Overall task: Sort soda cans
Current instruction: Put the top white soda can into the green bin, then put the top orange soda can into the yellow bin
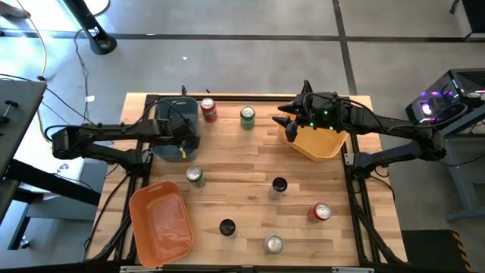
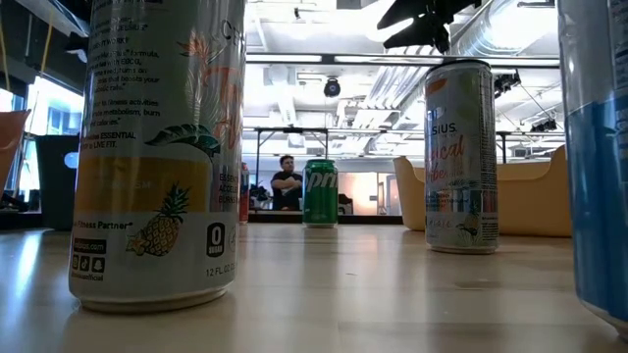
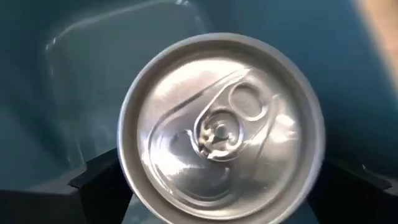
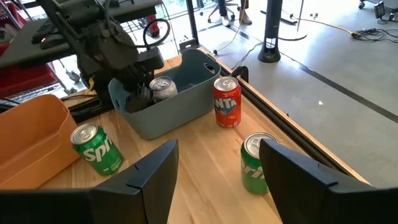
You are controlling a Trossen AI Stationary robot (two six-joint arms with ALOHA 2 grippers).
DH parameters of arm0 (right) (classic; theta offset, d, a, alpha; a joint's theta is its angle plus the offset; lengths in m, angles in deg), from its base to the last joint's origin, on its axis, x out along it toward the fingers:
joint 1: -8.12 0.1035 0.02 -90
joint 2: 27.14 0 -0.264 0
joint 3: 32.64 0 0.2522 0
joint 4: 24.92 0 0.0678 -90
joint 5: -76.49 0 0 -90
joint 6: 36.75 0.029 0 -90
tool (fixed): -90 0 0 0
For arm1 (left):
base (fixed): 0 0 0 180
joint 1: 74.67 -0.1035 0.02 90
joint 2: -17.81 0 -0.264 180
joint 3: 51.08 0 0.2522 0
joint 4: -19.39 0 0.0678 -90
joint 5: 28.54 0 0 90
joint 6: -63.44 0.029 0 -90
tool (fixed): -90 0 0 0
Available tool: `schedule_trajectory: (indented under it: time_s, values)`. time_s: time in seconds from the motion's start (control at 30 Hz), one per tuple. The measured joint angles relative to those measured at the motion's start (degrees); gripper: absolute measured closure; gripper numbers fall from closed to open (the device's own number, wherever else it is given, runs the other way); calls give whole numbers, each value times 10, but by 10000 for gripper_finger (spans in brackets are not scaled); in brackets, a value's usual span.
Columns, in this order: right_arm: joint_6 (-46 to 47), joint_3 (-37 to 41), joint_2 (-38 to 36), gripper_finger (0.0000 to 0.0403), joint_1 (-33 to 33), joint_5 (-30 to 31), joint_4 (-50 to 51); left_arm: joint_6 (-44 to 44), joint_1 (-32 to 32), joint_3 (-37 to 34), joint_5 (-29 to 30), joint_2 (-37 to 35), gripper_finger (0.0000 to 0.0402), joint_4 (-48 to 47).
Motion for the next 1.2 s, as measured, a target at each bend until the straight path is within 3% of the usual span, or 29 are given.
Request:
schedule_trajectory:
  time_s: [0.2, 0.5, 0.67, 1.0, 1.2]
  values:
    - [0, 0, 0, 182, 0, 0, 0, 25, 0, 23, 13, -15, 3, -16]
    - [0, 0, 0, 182, 0, 0, 0, 24, 0, 58, 28, -64, 2, -131]
    - [-4, 0, 0, 182, -1, 0, -13, 50, 0, 89, 17, -104, 2, -137]
    - [-15, 0, 0, 182, -1, 1, -37, 175, 8, 137, 37, -168, 2, -10]
    - [-20, 0, 0, 182, -1, 1, -43, 202, 1, 137, 37, -131, 2, 134]
